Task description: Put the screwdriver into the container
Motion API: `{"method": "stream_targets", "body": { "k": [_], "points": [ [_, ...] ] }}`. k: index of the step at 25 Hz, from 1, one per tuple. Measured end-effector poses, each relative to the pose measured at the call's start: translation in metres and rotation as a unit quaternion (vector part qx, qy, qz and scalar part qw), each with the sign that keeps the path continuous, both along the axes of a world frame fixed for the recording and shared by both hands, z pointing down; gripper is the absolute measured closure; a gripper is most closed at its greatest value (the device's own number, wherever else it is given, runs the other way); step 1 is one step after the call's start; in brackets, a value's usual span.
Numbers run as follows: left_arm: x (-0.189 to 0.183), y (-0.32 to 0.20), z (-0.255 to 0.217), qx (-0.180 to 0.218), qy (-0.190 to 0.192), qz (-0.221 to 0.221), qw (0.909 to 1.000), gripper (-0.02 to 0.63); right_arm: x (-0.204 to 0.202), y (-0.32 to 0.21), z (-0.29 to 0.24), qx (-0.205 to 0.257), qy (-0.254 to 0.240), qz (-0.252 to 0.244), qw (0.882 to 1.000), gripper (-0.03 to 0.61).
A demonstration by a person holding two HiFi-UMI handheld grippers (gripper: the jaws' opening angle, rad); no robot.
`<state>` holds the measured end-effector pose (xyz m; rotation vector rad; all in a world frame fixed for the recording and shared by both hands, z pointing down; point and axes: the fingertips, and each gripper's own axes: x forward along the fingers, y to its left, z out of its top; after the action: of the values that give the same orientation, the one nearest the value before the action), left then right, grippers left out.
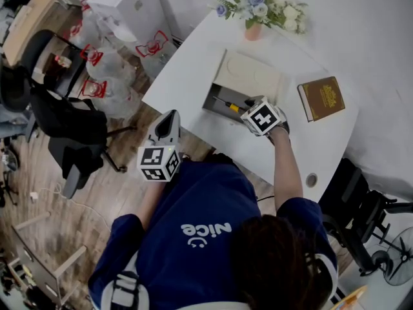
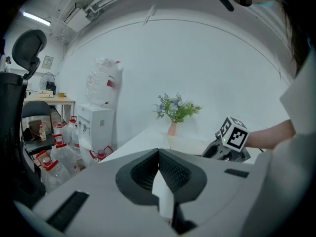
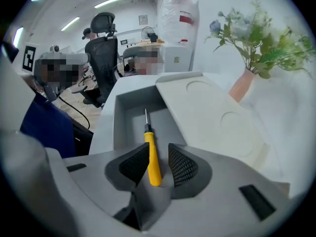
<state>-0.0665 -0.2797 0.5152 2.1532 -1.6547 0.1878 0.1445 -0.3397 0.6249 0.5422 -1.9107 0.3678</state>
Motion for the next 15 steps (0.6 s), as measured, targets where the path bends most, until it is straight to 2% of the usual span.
{"method": "stream_targets", "body": {
  "k": [4,8,11,15],
  "points": [
    [0.007,-0.002,-0.001,0.002,0.004,0.017,0.9998,0.597,-0.006,-0.004,-0.032,0.032,-0.07,0.043,0.996,0.44],
    [0.015,-0.006,-0.004,0.007,0.011,0.037,0.9992,0.597,-0.001,-0.007,-0.06,0.073,-0.117,0.093,0.986,0.44],
    [0.021,-0.01,-0.011,0.014,0.02,0.051,0.9984,0.598,0.004,-0.008,-0.083,0.112,-0.152,0.137,0.972,0.439],
    [0.029,-0.016,-0.025,0.032,0.026,0.069,0.9968,0.597,0.015,-0.006,-0.115,0.169,-0.199,0.202,0.944,0.439]
  ]
}}
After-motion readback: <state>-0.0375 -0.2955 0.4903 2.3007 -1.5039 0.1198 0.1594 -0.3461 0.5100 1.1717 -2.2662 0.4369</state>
